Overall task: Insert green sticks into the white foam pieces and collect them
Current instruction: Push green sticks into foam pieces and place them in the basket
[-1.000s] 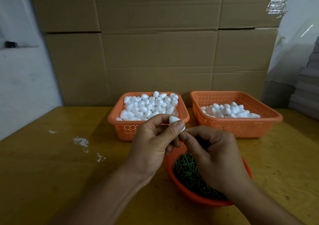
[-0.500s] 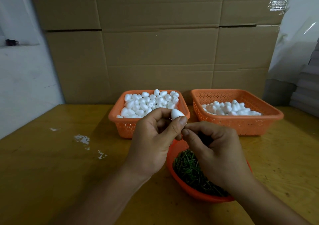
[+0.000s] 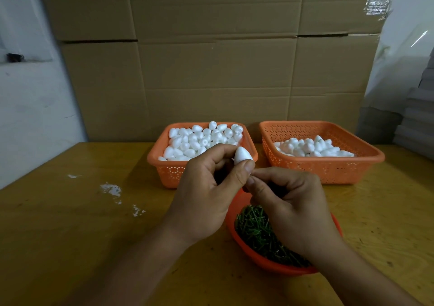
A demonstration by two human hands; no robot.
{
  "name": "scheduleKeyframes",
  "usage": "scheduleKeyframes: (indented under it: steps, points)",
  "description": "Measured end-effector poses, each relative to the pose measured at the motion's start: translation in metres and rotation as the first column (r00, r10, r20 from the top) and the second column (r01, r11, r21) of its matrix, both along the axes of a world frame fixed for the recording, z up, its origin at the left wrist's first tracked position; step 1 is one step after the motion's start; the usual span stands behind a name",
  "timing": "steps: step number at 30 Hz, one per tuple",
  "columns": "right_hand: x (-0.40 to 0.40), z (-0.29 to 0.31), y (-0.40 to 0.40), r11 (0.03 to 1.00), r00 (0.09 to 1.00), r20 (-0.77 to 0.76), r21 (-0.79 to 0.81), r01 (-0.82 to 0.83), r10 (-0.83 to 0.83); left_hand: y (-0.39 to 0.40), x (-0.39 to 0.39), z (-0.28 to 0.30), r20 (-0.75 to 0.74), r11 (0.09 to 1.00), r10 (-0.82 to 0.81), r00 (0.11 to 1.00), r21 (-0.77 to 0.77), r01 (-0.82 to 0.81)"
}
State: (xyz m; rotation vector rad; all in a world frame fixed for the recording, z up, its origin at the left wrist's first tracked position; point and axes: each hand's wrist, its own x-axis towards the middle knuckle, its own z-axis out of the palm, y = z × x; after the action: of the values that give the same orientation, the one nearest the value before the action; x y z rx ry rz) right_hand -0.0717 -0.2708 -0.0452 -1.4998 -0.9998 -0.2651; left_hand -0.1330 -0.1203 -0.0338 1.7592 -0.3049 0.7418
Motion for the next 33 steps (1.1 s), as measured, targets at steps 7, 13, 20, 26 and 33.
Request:
scheduleKeyframes:
  steps: [7, 13, 20, 26, 33]
  points:
    - [0.010, -0.002, 0.000, 0.999, 0.994, -0.095, -0.021, 0.050, -0.052, 0.002, 0.005, -0.004, -0.091, 0.999, -0.019, 0.996, -0.039, 0.015]
    - [0.051, 0.003, -0.018, 0.941, 0.928, -0.158, -0.091, 0.327, -0.338, 0.003, 0.007, -0.014, -0.184, 0.998, 0.022, 0.983, 0.062, -0.011]
    - [0.134, 0.006, -0.051, 0.632, 0.658, -0.072, -0.371, 0.680, -0.750, 0.006, 0.011, -0.024, -0.226, 0.988, 0.049, 0.973, 0.157, -0.013]
    - [0.178, 0.009, -0.065, 0.348, 0.520, 0.166, -0.572, 0.743, -0.838, 0.008, 0.014, -0.028, -0.239, 0.985, 0.050, 0.970, 0.174, -0.007]
    - [0.191, 0.021, -0.057, 0.191, 0.456, 0.211, -0.703, 0.686, -0.865, 0.007, 0.015, -0.031, -0.227, 0.980, 0.053, 0.972, 0.199, -0.007]
